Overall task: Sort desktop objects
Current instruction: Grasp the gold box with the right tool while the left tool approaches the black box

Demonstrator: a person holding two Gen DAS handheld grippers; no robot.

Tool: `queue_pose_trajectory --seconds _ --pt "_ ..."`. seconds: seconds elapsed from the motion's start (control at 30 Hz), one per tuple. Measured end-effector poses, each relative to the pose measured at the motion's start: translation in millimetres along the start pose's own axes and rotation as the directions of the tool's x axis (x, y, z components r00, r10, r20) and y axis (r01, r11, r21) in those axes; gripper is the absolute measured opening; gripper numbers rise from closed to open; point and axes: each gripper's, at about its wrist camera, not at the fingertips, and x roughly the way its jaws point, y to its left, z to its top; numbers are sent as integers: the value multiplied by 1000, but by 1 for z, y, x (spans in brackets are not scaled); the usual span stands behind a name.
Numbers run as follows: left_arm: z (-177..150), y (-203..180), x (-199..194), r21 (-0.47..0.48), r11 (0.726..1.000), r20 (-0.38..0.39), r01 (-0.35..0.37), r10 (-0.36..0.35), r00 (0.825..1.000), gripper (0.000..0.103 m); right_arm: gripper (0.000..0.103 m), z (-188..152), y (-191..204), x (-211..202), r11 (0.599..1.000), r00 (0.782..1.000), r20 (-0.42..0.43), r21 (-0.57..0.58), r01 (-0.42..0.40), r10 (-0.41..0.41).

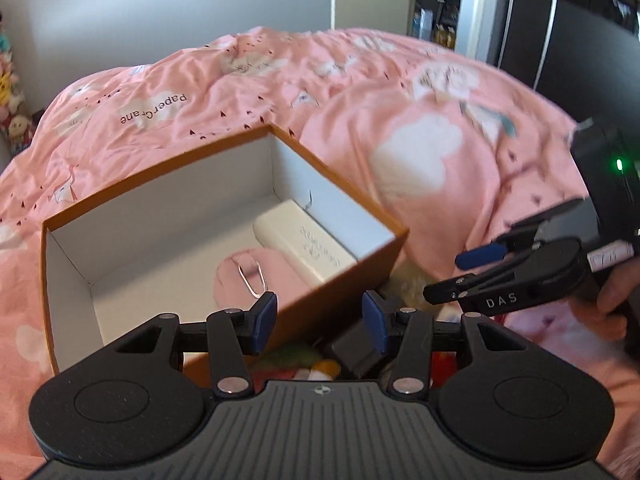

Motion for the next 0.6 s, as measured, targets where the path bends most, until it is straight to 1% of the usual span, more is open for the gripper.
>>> queue_pose_trajectory --seconds 0.1,0.2,0.27,0.33,0.43,0.6 --pt "-10 -12 9 66 998 -37 16 -14 999 55 58 -8 2 9 1000 1000 -31 3 -6 6" --pt "-18 -19 17 102 995 -64 5 1 998 55 61 -11 3 16 1000 999 -38 -1 1 -1" --pt "-21 -20 21 103 995 -77 2 6 997 55 64 -10 4 20 1000 999 -41 -5 -3 3" --pt "-22 -19 23 97 995 -91 5 4 996 55 64 -12 7 25 1000 999 -52 -22 9 -10" --pt "-22 -22 24 106 994 -98 -6 17 995 55 64 -13 10 32 999 999 -43 -36 24 -26" --pt "-22 -20 24 83 996 -101 -17 25 995 56 61 -12 4 31 1000 999 -40 -11 0 0"
